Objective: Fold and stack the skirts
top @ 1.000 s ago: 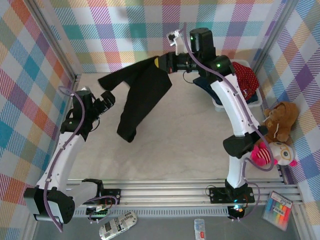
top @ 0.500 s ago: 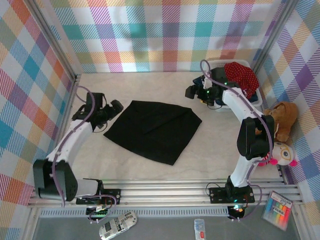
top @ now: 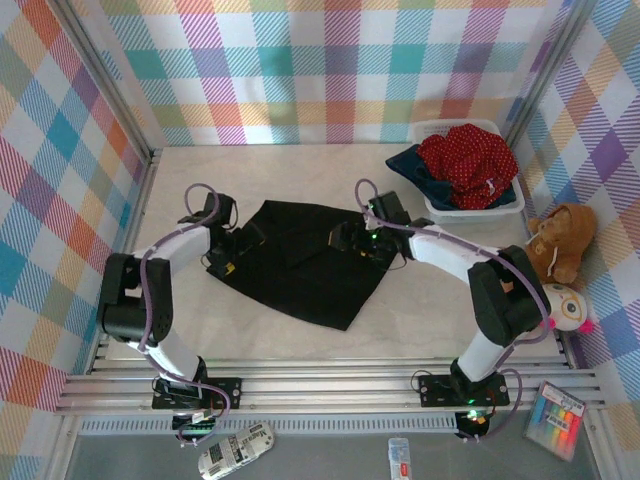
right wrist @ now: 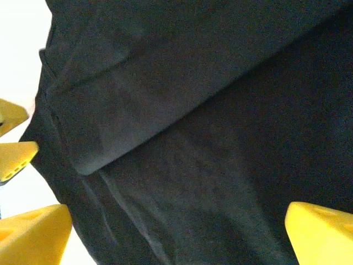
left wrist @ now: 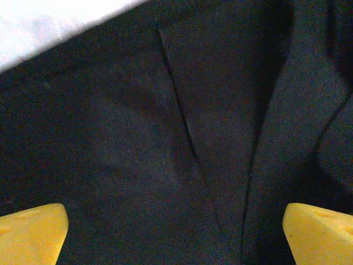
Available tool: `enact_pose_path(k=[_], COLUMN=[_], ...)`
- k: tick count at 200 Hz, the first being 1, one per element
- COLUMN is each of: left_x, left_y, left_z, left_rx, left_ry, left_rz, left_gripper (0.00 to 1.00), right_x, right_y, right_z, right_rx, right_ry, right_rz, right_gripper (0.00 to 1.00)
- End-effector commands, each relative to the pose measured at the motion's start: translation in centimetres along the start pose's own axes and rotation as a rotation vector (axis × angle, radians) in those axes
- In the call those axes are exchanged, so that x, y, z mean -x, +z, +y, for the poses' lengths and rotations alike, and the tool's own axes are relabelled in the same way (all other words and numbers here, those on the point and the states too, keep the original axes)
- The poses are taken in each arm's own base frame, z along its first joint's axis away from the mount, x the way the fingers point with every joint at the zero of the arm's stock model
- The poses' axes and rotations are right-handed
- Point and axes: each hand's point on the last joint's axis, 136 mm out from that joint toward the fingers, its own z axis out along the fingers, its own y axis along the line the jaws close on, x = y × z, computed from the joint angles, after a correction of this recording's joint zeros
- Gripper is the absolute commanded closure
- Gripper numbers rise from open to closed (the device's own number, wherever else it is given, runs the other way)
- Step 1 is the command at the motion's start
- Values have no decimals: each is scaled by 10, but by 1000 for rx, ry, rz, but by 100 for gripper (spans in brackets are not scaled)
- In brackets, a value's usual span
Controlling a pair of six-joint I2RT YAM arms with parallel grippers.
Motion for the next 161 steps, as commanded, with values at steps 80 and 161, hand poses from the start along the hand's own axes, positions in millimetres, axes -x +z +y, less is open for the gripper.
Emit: enact_pose_path(k=[80,161], left_x=[-28,-59], left_y=[-38,-48], left_z=[-2,81], left_rx=[34,107], left_ry=[-59,-228], left_rz=[-148,-117], left_gripper=[0,39], right_x=[70,53], right_y=[43,-20], right_z=[-82,-46], right_rx=[-303,-154], right_ry=[89,10], right_rz=[-42,-172], right_gripper=[1,1])
